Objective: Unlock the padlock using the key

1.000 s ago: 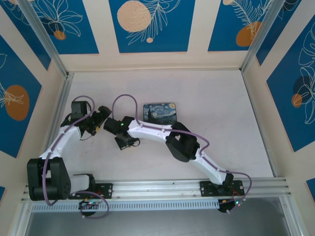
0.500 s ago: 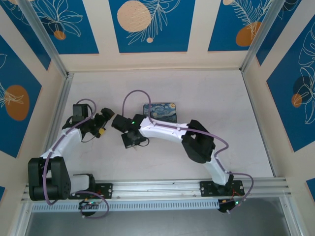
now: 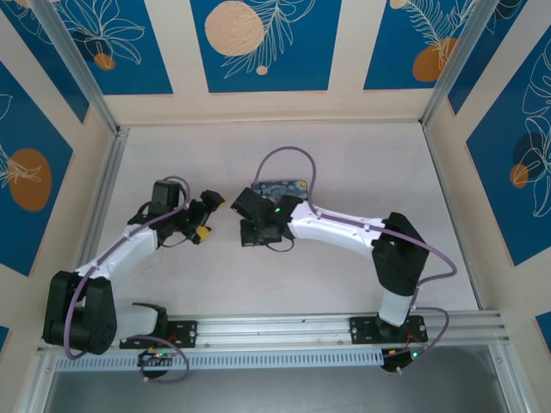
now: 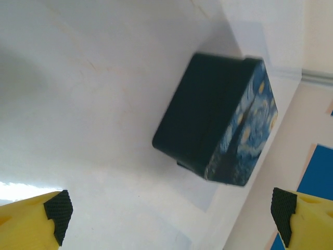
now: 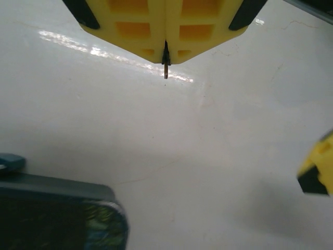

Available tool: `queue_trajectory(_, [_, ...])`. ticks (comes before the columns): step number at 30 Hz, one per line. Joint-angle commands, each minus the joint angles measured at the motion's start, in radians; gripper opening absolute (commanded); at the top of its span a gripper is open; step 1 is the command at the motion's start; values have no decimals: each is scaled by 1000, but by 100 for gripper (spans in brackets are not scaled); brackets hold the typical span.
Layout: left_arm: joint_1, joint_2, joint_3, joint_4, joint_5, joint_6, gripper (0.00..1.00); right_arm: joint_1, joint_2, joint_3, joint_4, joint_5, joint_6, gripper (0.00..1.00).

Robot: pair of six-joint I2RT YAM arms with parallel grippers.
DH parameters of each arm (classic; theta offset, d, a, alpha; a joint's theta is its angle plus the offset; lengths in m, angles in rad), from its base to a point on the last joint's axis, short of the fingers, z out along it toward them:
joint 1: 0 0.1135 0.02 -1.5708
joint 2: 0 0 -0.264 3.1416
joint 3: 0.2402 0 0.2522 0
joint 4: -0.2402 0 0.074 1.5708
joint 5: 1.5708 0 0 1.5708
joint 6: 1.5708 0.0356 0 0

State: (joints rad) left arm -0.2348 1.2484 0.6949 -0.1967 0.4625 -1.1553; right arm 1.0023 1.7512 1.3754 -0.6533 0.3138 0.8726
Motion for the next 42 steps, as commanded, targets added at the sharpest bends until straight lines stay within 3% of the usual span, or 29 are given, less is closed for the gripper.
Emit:
queue_trajectory(1, [-76,-39,11,60,-61,-172,98,-37,-90,-52,58,-7,43,0])
queue_trajectory(6, [-186,-59,-62,239,-148,-395,92,-99,-188,-121,112,-29,66,0])
queue_trajectory(17, [-360,29,-113,511,-286,-684,76,-183,-292,-175,230,-62,160,0])
queue_trajectory(24, [-385,112,-80,638,-279,-764,67,-180,-282,-168,286,-56,227,0])
queue_trajectory(35, [-412,231,-60,828,-257,-894,64,-145,-259,-178,304,17,294,0])
queue_trajectory(42, [-427,272,-48,884,-252,-930,48,-128,-245,-194,304,39,312,0])
